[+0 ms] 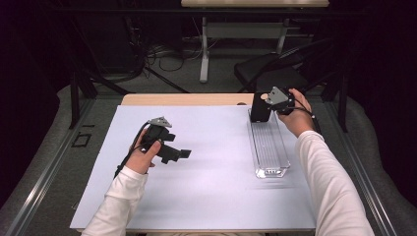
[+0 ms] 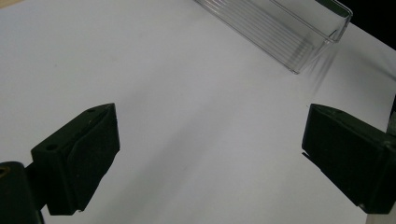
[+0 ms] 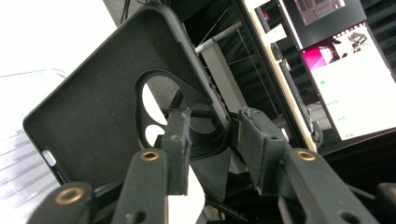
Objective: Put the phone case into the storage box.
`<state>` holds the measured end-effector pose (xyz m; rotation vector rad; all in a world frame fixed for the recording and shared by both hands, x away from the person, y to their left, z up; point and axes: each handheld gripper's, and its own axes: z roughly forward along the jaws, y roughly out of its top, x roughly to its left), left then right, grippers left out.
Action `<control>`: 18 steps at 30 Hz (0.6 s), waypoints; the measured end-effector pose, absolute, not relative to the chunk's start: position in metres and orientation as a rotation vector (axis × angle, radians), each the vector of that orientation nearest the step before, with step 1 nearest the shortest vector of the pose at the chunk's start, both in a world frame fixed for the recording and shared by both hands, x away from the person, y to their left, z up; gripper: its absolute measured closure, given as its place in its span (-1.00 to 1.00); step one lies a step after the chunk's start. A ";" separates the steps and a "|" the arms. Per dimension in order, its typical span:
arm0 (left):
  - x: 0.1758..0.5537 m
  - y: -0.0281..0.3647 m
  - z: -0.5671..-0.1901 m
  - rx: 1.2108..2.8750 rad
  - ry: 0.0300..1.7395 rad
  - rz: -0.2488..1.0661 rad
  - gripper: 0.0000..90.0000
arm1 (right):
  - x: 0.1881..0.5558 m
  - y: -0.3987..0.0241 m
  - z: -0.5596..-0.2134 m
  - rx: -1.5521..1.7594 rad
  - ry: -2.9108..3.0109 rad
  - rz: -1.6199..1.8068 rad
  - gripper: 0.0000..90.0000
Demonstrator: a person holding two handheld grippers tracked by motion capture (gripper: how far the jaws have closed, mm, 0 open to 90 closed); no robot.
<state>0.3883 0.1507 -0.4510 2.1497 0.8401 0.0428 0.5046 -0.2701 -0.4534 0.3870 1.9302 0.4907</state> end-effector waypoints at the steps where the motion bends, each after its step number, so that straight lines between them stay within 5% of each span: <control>1: 0.389 0.151 -0.451 2.150 0.839 0.044 -0.90 | 0.505 -0.270 -0.453 0.387 1.930 0.491 0.33; 12: 0.388 0.152 -0.450 2.141 0.842 0.044 -0.90 | 0.504 -0.267 -0.452 0.420 1.917 0.493 -0.14; 18: 0.389 0.152 -0.449 2.137 0.837 0.044 -0.90 | 0.502 -0.265 -0.450 0.430 1.918 0.480 -0.20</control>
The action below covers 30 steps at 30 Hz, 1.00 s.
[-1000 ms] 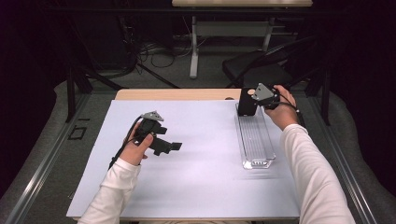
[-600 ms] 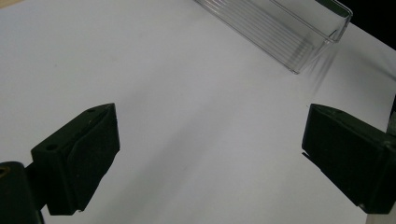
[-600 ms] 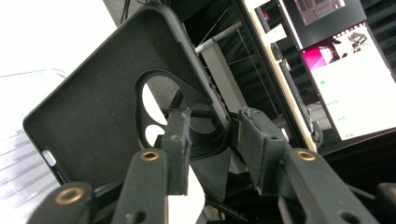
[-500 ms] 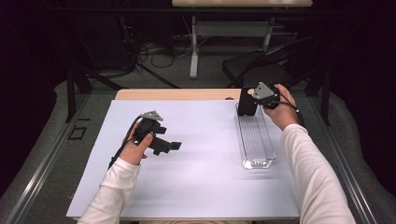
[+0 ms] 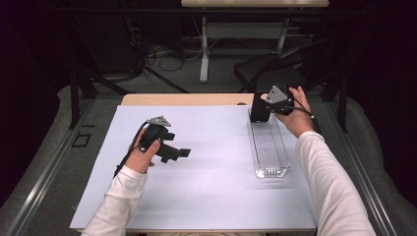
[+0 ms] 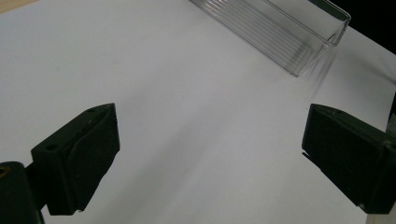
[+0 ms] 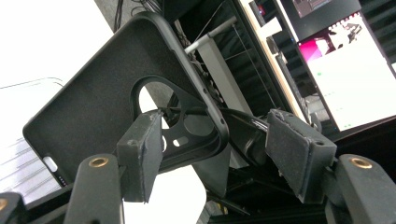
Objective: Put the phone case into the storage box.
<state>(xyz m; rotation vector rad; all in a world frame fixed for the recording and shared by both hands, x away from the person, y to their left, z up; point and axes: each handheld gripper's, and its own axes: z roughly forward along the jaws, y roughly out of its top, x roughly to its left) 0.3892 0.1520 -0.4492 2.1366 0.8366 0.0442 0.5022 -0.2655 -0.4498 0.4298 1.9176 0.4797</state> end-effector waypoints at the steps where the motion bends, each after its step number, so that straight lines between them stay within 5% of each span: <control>1: 0.389 0.152 -0.449 2.139 0.833 0.045 -0.90 | 0.502 -0.265 -0.450 0.441 1.917 0.475 -0.20; 30: 0.392 0.150 -0.446 2.131 0.818 0.036 -0.90 | 0.491 -0.262 -0.431 0.719 1.907 0.624 -0.66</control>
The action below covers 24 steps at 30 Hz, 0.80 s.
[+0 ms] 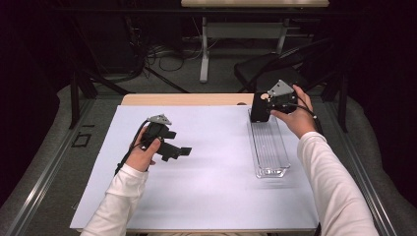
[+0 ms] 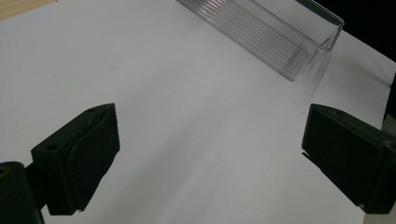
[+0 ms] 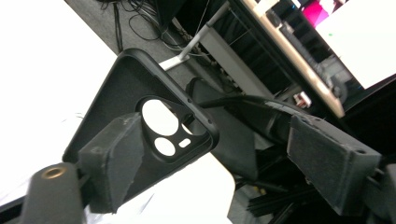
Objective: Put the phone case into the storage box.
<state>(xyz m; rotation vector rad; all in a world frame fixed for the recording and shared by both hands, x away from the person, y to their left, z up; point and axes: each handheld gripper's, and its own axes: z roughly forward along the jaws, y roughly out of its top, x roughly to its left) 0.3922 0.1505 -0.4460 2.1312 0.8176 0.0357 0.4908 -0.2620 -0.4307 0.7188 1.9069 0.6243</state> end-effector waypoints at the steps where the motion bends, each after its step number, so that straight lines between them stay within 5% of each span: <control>1: 0.392 0.150 -0.446 2.131 0.817 0.036 -0.90 | 0.491 -0.262 -0.430 0.730 1.902 0.632 -0.67; 16: 0.393 0.150 -0.445 2.122 0.818 0.034 -0.90 | 0.492 -0.256 -0.417 0.981 1.915 0.828 -0.99; 24: 0.394 0.151 -0.444 2.113 0.816 0.029 -0.90 | 0.493 -0.256 -0.411 1.139 1.905 0.910 -1.00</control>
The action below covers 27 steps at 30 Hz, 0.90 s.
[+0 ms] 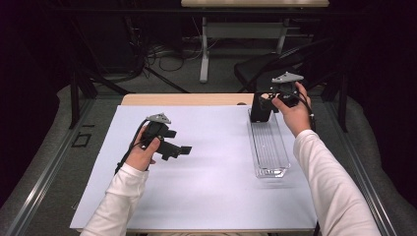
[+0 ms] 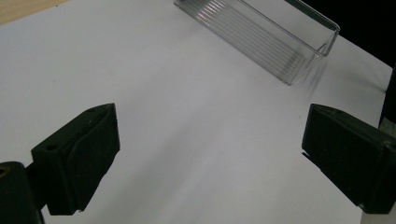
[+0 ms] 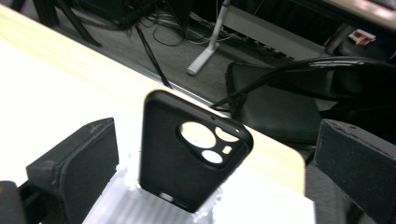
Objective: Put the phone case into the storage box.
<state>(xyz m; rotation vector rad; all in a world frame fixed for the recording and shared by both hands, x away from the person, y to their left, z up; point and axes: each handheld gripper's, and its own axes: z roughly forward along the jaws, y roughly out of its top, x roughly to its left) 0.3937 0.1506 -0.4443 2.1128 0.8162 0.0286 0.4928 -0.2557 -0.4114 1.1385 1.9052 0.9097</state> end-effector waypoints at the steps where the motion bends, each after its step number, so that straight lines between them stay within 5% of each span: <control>1: 0.394 0.150 -0.445 2.111 0.817 0.030 -0.90 | 0.493 -0.256 -0.410 1.151 1.904 0.925 -1.00; 27: 0.394 0.152 -0.443 2.110 0.815 0.028 -0.90 | 0.485 -0.247 -0.400 1.212 1.926 1.008 -1.00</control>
